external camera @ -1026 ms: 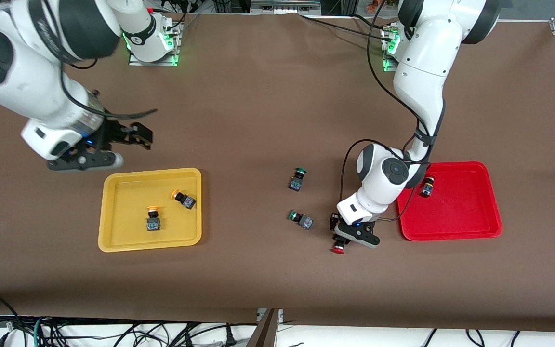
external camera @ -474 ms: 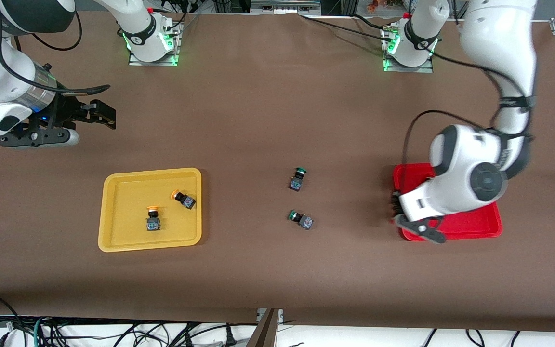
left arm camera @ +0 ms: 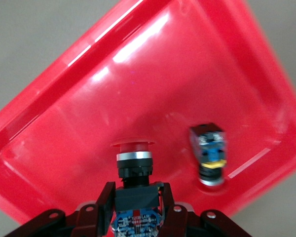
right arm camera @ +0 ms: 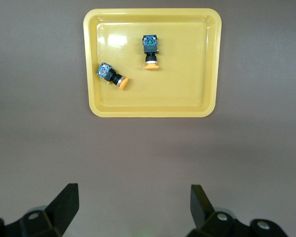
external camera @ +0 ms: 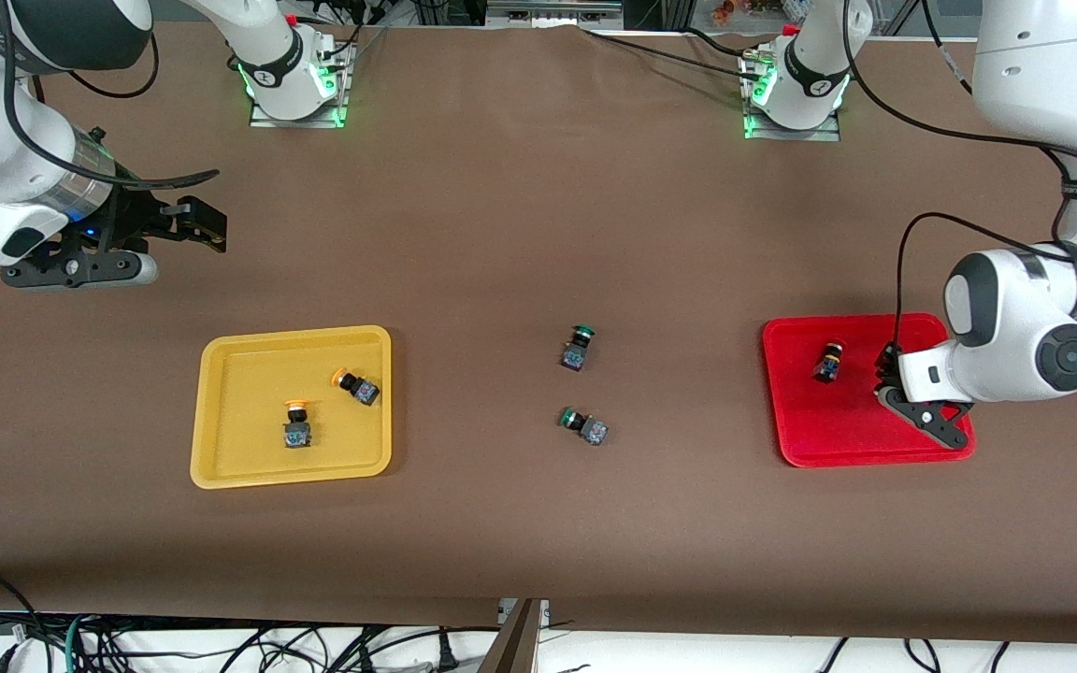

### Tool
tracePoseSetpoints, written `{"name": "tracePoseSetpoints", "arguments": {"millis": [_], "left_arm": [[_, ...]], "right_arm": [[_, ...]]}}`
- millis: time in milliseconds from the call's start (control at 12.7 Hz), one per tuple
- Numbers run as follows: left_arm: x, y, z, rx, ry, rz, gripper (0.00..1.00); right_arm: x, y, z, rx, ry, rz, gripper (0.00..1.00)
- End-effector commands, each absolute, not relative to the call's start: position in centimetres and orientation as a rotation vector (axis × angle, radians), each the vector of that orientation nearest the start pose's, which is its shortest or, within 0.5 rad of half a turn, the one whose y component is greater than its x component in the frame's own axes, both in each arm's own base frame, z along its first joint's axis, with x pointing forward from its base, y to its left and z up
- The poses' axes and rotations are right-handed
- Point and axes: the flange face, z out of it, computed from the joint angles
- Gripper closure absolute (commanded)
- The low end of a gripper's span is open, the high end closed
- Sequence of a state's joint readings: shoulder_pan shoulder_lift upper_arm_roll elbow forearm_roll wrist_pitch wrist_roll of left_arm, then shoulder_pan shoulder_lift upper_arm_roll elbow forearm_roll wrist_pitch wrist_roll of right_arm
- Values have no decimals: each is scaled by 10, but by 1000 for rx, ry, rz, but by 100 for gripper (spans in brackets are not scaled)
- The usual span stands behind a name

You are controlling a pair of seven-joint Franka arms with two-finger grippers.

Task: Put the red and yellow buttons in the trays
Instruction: 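Release the red button in the red tray and raise the left gripper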

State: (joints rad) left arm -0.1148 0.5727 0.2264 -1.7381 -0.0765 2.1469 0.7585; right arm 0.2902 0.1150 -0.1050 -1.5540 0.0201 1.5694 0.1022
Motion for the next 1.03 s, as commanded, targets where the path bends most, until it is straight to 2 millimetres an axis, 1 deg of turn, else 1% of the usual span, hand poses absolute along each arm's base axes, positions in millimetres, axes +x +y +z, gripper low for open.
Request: {"name": "tracePoseSetpoints", "arguments": {"millis": [0,79,158,237,316,395,553,632,711,868,947], "left_arm": [[649,54,259,-2917,1058,173,0],[651,54,280,-2921,1036,126,0],[655,54,308,-2917,1026,65,0],[656,53,341,-2924,1015,33,0],[654,50,373,-2952,978,37,0],[647,46,410,-2997,896,47,0],[622,31,474,-3088,628,122,0],[608,27,500,-3112,491,130,0],[593,19,527,-3132,393,117,0],[562,10,571,-3120,179,72,0],[545,5,588,-3127,53,35,0]], "right_arm": [[571,113,569,-3151,-154,133,0],[572,114,566,-3152,-154,137,0],[573,114,565,-3152,-154,140,0],[573,115,564,-3152,-157,142,0],[574,115,565,-3152,-157,137,0],[574,115,566,-3152,-157,132,0],[576,114,566,-3150,-149,130,0],[578,114,567,-3150,-149,128,0],[579,114,568,-3152,-152,125,0],[579,114,569,-3153,-152,122,0],[579,114,569,-3153,-152,122,0]]}}
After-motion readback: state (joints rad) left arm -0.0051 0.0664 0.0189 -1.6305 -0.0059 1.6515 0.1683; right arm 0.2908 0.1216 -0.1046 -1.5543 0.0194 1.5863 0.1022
